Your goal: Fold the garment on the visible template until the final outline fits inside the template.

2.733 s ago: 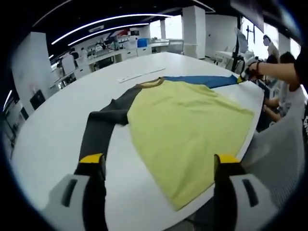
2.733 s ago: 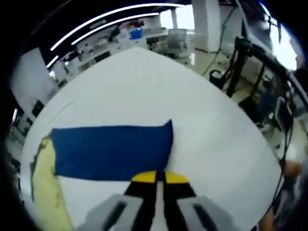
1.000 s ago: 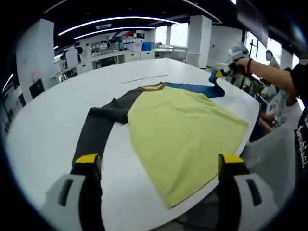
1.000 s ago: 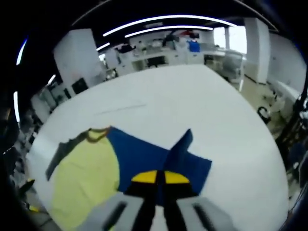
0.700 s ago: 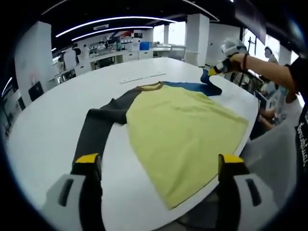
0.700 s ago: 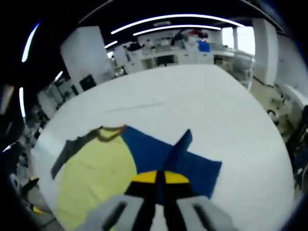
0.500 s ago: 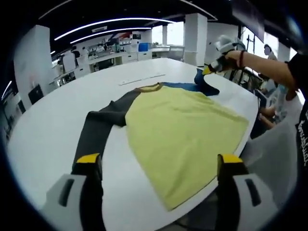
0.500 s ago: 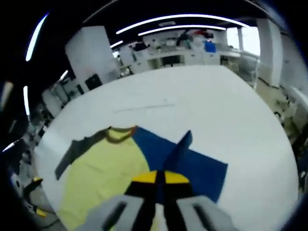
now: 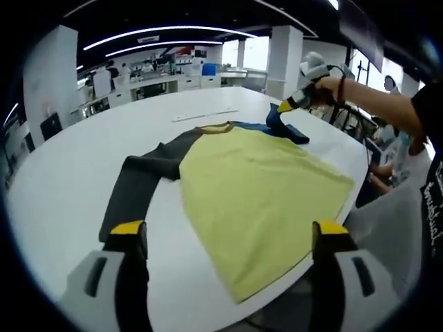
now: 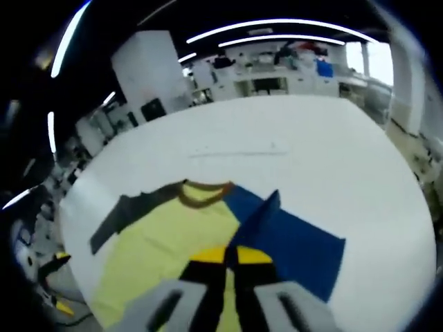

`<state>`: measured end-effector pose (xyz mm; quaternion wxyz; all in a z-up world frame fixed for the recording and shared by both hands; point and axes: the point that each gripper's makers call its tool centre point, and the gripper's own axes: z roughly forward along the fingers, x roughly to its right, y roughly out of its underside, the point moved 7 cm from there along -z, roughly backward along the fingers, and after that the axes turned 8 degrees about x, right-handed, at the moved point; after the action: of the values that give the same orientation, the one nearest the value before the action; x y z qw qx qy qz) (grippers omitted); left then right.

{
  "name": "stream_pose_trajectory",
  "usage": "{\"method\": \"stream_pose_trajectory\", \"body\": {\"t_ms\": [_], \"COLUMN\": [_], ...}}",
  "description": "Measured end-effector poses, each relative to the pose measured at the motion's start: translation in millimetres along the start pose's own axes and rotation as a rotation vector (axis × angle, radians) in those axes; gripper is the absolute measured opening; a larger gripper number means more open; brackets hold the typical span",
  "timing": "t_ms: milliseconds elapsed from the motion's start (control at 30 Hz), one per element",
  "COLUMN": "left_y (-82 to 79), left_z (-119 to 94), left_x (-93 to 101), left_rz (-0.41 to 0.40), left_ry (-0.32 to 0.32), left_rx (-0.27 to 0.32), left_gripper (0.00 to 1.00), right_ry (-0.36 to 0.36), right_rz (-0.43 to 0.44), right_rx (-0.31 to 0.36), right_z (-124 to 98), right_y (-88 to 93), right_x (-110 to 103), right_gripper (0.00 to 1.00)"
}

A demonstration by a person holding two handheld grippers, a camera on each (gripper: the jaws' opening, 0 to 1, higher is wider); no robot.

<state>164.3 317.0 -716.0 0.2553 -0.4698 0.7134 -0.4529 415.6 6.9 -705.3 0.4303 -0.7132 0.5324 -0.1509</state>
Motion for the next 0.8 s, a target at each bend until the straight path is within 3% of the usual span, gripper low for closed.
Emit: {"method": "stream_pose_trajectory", "body": {"t_ms": [800], "left_y": [3.4], "left_z": [4.5], "left_x": [-2.2], "left_rz": [0.01], "left_ry": [0.022], "left_rx": [-0.017], "left_gripper": [0.94], "right_ry": [-0.132], "right_rz": [-0.069], "right_rx": [-0.013], "right_z": [30.6], "right_y": [-18.7], "right_x": [-74.2], "right_gripper": [0.0]}}
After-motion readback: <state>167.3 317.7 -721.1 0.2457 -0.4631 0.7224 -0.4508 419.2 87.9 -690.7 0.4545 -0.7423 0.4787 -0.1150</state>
